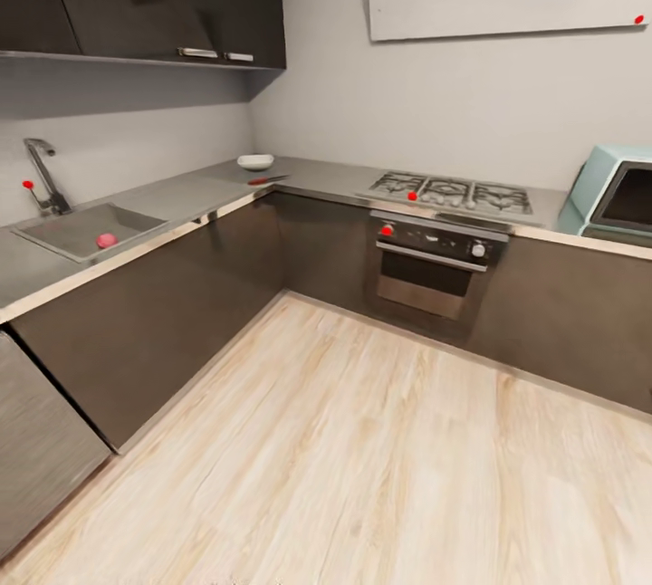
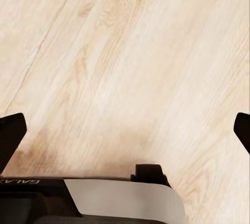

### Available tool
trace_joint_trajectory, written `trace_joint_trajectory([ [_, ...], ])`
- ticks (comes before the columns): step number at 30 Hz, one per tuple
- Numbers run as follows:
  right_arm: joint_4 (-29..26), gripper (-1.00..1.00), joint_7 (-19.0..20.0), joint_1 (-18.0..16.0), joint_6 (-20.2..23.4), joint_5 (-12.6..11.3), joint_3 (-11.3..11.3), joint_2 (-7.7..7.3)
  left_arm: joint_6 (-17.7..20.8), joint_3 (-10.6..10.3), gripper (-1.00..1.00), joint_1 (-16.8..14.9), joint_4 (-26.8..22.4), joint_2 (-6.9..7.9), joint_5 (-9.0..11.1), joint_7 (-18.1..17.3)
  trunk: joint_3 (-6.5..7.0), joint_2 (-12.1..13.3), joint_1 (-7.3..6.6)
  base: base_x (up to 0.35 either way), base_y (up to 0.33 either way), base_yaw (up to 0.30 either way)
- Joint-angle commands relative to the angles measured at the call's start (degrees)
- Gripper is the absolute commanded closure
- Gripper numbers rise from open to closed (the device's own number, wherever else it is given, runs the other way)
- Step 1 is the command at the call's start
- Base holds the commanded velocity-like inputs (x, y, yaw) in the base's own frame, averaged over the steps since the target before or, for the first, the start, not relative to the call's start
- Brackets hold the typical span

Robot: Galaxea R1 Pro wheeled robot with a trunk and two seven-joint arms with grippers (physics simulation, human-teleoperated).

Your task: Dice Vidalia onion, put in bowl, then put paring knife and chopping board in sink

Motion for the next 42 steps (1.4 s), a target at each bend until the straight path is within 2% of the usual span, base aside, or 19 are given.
trace_joint_trajectory([
  [1,0.0,-1.00,0.0,0.0,-0.2,0.0,0.0,0.00,-0.1,0.0,-1.00,0.0,0.0,0.00,0.2,0.0,-0.07,0.0,0.00,0.019,0.254,0.270],
  [42,0.0,-1.00,0.0,0.0,-0.2,0.0,0.0,0.00,-0.1,0.0,-1.00,0.0,0.0,0.00,0.2,0.0,-0.90,0.0,0.00,0.001,0.289,0.270],
])
